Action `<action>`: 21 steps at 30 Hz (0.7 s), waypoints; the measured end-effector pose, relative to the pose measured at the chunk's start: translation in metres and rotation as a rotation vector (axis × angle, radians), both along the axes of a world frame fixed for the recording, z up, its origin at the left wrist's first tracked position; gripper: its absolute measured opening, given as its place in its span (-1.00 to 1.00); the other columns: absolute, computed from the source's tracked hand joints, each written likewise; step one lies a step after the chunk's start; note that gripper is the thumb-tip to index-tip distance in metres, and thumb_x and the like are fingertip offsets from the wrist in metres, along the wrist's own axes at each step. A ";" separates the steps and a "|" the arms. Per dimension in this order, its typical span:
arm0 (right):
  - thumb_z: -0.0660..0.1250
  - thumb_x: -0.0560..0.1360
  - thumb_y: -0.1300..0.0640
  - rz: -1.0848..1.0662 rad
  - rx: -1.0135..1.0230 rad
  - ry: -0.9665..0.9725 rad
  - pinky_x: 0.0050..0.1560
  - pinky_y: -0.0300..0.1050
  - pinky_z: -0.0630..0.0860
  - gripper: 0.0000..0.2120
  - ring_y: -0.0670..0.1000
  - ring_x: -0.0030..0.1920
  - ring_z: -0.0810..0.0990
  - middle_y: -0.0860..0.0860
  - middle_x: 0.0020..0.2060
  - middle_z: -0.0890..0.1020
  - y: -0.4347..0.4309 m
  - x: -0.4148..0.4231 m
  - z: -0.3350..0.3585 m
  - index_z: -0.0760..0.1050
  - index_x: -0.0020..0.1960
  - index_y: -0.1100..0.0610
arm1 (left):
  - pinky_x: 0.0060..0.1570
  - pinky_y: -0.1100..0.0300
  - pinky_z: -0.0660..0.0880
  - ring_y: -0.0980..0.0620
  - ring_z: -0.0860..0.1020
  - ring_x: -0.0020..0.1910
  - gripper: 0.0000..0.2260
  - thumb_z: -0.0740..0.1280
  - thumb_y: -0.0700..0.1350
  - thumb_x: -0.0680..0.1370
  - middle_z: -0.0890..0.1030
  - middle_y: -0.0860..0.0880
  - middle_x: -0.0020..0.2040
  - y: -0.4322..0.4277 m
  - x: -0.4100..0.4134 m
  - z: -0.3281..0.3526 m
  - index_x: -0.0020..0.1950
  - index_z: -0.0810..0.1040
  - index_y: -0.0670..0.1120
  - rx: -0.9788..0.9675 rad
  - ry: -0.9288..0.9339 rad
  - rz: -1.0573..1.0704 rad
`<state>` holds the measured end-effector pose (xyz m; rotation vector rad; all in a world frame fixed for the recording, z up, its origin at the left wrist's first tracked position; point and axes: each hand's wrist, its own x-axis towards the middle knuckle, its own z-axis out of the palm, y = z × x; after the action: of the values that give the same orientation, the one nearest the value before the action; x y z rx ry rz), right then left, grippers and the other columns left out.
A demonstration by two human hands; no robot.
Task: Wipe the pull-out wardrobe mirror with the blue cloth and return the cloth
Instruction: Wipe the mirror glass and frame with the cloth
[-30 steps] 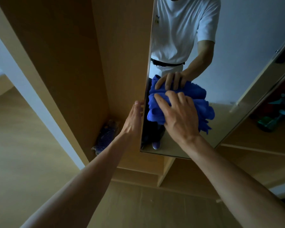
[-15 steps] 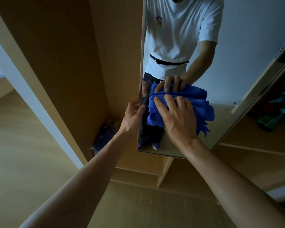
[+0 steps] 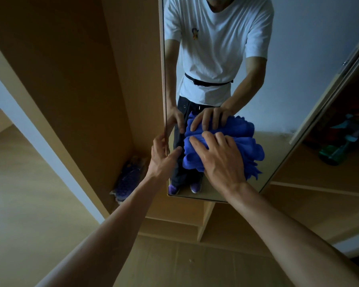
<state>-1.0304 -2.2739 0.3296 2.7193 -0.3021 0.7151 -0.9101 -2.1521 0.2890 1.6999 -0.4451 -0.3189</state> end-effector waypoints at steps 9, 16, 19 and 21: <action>0.53 0.37 0.13 -0.010 -0.001 -0.076 0.11 0.10 0.40 -0.37 0.18 0.08 0.48 0.13 0.22 0.53 -0.022 -0.017 0.054 0.43 0.41 0.06 | 0.14 0.09 0.29 0.05 0.30 0.27 -0.24 0.33 0.26 0.46 0.25 0.05 0.30 -0.013 -0.007 0.015 0.55 0.10 0.04 0.118 -0.031 0.048; 0.46 0.44 0.15 -0.019 -0.054 -0.069 0.19 0.14 0.40 -0.40 0.21 0.15 0.48 0.13 0.29 0.51 -0.038 -0.028 0.044 0.40 0.45 0.06 | 0.12 0.09 0.28 0.11 0.26 0.22 -0.19 0.32 0.24 0.45 0.24 0.04 0.34 -0.025 -0.014 0.029 0.60 0.04 0.10 0.066 -0.095 0.106; 0.38 0.48 0.18 -0.029 -0.063 -0.049 0.17 0.15 0.42 -0.45 0.22 0.13 0.48 0.14 0.28 0.52 -0.041 -0.029 0.024 0.40 0.45 0.08 | 0.11 0.06 0.29 0.12 0.26 0.23 -0.18 0.30 0.24 0.44 0.25 0.00 0.43 -0.024 -0.015 0.025 0.61 0.01 0.13 0.081 -0.108 0.107; 0.35 0.49 0.19 -0.032 -0.060 -0.011 0.16 0.16 0.42 -0.46 0.23 0.13 0.48 0.15 0.27 0.52 -0.042 -0.031 0.009 0.40 0.46 0.08 | 0.12 0.05 0.30 0.12 0.24 0.25 -0.18 0.28 0.24 0.42 0.23 -0.02 0.47 -0.023 -0.014 0.022 0.61 0.01 0.14 0.085 -0.118 0.102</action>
<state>-1.0615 -2.3163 0.3382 2.6490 -0.3204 0.7195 -0.9245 -2.1748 0.3109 1.8244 -0.4347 -0.1653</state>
